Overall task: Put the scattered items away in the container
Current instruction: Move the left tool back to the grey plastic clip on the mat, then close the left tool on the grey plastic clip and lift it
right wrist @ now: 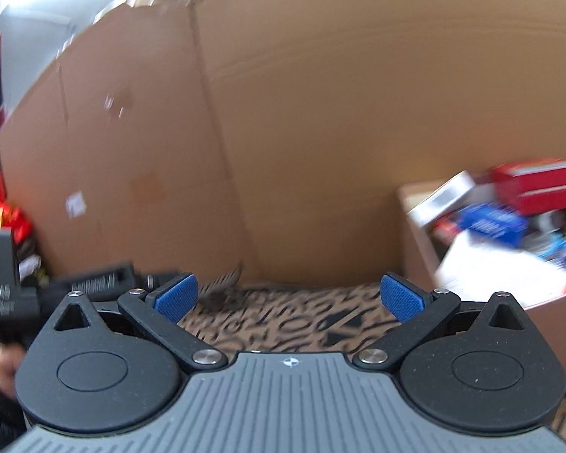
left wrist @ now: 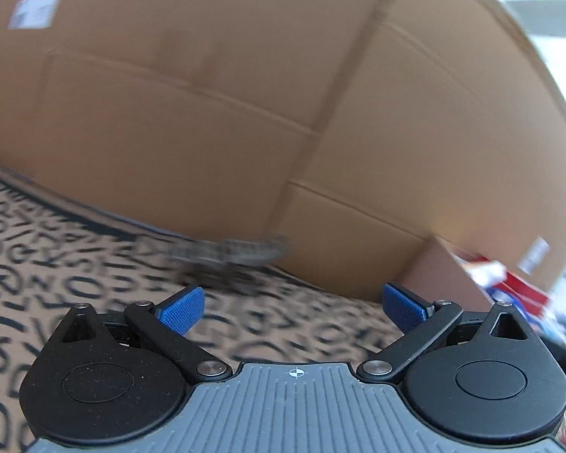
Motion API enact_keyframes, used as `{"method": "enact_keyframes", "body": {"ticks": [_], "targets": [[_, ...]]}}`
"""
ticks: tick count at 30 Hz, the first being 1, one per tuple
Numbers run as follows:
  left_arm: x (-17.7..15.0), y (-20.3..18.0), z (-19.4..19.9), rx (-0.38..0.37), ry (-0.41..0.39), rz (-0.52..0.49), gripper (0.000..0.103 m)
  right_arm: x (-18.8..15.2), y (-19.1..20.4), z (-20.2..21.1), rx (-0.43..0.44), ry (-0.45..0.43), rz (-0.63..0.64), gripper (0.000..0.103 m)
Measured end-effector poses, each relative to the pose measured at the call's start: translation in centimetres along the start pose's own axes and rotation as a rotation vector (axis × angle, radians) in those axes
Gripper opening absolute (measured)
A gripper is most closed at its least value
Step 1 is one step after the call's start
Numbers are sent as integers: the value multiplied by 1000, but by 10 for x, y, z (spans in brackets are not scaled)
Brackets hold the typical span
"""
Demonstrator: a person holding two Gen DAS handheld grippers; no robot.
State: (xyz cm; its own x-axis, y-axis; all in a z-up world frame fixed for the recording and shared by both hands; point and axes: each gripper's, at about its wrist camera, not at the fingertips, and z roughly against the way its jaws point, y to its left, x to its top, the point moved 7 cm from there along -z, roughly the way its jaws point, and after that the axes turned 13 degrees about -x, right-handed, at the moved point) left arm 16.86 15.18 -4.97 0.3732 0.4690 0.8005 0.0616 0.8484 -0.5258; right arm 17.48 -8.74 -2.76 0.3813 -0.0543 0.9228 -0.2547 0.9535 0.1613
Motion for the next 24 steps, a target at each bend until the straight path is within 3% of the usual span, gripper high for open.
{"method": "enact_keyframes", "body": {"ticks": [5,8,14,20,24], "targets": [[23,52,-22,65,33,100,103,-6,41,-39,13,75,96,102],[32,76,-41,79,68,154,103,-2,61,-68,-28,73,158,101],[34,100,-77,30,155,233,99,-1,85,-124,-31,108,147,88],[33,111,-90,-54,155,342,93,-3,88,-165,-20,156,94,73],[32,105,-97,-96,172,337,86,-4,90,-181,-16,174,78,62]]}}
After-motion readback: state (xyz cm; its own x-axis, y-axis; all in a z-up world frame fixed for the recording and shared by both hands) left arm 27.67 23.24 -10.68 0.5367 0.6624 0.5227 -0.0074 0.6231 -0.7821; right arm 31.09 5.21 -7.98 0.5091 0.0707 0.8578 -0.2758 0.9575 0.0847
